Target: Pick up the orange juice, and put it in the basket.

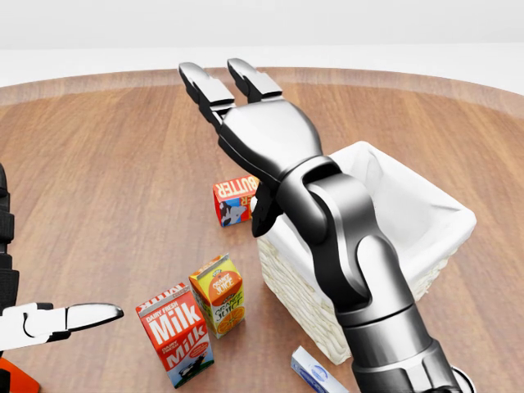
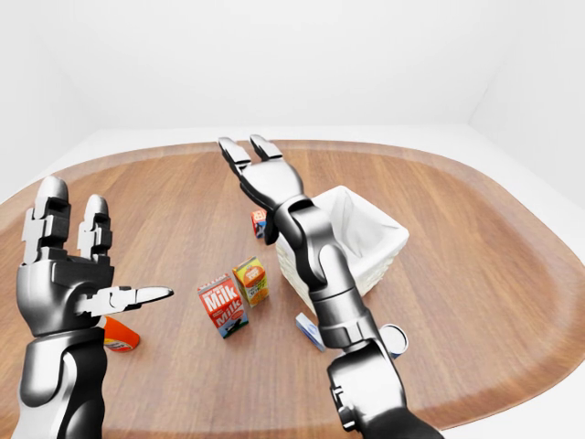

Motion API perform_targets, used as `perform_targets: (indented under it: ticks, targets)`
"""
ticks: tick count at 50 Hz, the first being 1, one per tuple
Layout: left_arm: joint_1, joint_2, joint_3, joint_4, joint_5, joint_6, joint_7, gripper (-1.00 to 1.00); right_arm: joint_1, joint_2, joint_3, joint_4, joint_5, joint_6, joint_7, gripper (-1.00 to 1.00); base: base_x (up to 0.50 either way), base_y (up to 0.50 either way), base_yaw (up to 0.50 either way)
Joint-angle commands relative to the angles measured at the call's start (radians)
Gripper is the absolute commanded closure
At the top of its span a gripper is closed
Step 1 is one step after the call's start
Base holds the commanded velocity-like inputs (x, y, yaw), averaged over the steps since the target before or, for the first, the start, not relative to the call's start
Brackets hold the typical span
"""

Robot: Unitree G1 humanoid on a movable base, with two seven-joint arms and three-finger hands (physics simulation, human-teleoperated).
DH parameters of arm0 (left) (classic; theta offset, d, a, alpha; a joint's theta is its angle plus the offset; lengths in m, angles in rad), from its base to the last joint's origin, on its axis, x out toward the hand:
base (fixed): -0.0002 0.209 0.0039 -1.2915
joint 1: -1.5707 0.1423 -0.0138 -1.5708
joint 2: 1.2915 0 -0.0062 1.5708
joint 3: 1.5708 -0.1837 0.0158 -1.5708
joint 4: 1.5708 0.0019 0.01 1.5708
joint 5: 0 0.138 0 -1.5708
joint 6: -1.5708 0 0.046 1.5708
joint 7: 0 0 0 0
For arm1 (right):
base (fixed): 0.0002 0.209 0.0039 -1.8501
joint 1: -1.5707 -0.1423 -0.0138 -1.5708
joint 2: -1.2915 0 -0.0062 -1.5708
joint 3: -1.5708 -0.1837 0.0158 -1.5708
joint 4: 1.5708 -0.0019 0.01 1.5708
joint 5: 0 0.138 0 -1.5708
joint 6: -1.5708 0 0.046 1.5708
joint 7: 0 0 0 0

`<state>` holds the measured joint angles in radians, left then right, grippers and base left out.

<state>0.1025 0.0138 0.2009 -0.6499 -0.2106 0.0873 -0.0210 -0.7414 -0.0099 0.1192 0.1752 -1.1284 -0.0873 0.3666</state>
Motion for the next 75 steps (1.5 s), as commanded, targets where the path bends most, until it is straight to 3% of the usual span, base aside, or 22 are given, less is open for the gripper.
perform_targets:
  ticks: [1, 19, 49, 75]
  targets:
    - [-0.001, 0.000, -0.001, 0.003, 0.001, 0.000, 0.001, -1.00, -0.056, 0.004, 0.007, 0.146, -0.087, 0.000, -0.007, -1.00, 0.00, 0.00, 0.00]
    - [-0.001, 0.000, 0.000, 0.001, -0.002, 0.000, 0.003, -1.00, -0.114, 0.023, 0.018, 0.321, -0.144, 0.000, -0.082, -1.00, 0.00, 0.00, 0.00]
    - [-0.002, 0.001, 0.000, 0.000, -0.002, 0.000, 0.003, -1.00, -0.244, 0.090, 0.056, 0.744, -0.207, 0.000, -0.358, -1.00, 0.00, 0.00, 0.00]
    - [-0.002, 0.000, 0.000, 0.000, -0.002, 0.000, 0.004, -1.00, -0.268, 0.115, 0.072, 0.916, -0.246, 0.000, -0.446, -1.00, 0.00, 0.00, 0.00]
